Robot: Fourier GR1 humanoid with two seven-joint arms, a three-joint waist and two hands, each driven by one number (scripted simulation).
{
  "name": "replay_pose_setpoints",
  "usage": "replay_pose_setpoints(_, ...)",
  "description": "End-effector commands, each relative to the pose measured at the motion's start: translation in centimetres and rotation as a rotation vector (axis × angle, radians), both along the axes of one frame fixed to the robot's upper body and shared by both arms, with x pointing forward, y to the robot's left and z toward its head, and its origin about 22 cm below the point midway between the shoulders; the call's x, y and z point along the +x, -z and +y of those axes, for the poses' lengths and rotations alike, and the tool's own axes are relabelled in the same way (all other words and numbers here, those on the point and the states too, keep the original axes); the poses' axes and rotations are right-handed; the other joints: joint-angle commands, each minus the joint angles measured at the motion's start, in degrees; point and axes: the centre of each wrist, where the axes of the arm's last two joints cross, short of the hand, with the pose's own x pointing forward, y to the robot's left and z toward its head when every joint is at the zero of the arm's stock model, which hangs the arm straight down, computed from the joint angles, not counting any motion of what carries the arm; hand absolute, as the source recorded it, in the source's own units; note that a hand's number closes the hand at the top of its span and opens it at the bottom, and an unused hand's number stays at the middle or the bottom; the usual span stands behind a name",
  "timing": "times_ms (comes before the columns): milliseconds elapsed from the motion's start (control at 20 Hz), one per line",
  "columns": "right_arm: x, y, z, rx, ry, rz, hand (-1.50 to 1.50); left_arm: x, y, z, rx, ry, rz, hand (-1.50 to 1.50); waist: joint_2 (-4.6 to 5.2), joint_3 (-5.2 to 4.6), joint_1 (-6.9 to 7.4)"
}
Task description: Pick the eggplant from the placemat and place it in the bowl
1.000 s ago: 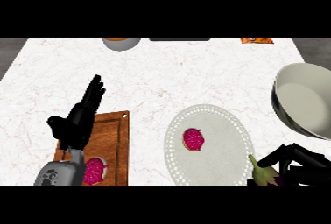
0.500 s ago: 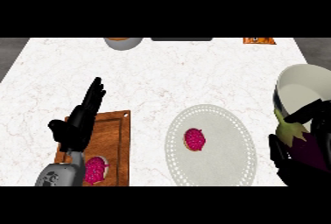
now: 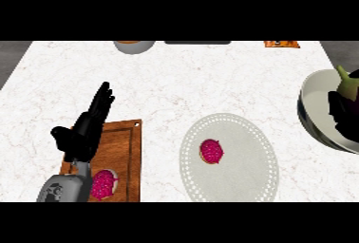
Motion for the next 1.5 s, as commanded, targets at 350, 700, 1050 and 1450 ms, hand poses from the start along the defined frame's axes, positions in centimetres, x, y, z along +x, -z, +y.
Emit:
replay_pose_setpoints(350, 6.6, 4.5, -8.1, -0.239, 0.179, 0.071, 1.50, 0.4, -0.9, -2.0, 0.013, -0.011, -0.001, 0.00, 0.11, 0.07, 0.30)
replay_pose_setpoints(700, 8.8, 9.1, -13.9, -0.261, 0.245, 0.097, 1.50, 0.3, -1.0, 0.3, 0.029, 0.006, -0.018, 0.00, 0.14, 0.08, 0.41)
replay_pose_setpoints(1050, 9.6, 16.5, -15.9, -0.188, 0.168, 0.272, 1.50, 0.2, 1.1, 0.7, -0.003, 0.014, -0.016, 0.00, 0.35, 0.08, 0.71)
replay_pose_setpoints(1450, 11.4, 16.4, -19.1, 0.028, 0.010, 0.305, -1.50, 0.0, -1.3, -0.5, 0.021, 0.018, -0.021, 0.00, 0.17, 0.12, 1.00)
